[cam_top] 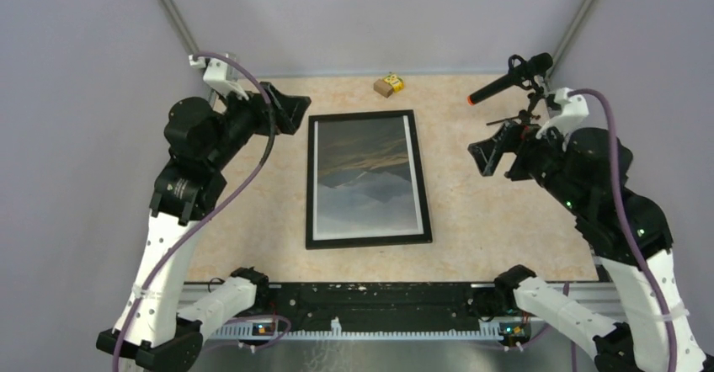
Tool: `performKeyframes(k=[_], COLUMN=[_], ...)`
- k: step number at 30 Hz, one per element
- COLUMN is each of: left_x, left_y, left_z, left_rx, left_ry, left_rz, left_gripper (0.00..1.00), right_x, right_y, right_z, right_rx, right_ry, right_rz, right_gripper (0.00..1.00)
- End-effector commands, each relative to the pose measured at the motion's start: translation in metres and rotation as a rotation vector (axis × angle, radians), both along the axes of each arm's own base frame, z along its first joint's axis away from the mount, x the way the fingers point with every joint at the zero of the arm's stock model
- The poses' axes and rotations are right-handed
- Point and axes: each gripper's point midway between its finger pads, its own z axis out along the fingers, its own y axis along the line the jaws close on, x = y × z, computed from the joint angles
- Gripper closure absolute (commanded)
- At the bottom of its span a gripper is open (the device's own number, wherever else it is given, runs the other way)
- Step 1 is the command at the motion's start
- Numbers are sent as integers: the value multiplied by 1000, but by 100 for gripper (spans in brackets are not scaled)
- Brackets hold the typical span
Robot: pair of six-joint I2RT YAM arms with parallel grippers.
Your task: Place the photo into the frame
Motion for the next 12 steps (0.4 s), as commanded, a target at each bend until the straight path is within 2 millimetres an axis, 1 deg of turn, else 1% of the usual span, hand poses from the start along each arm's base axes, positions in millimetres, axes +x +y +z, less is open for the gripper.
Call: performKeyframes(k=[1, 4, 8, 10, 12], left_x=[-16, -32, -47, -48, -46], left_y=[-14, -13, -13, -12, -12], left_z=[51, 74, 98, 106, 108], left_rx=[-3, -50, -83, -87, -86], left_ry=[-135, -194, -265, -282, -281], left_rz=[-119, -134, -157, -156, -154], left_gripper=[1, 1, 1, 1, 1], right_x=[-23, -37, -59, -66, -68], right_y=[-13, -27, -41, -45, -50], right_z=[41, 64, 91, 99, 101], right_rx=[76, 118, 164, 188, 198], right_ry=[-122, -195, -280, -307, -318], right_rz=[-11, -42, -57, -60, -82], right_gripper=[1, 1, 1, 1, 1])
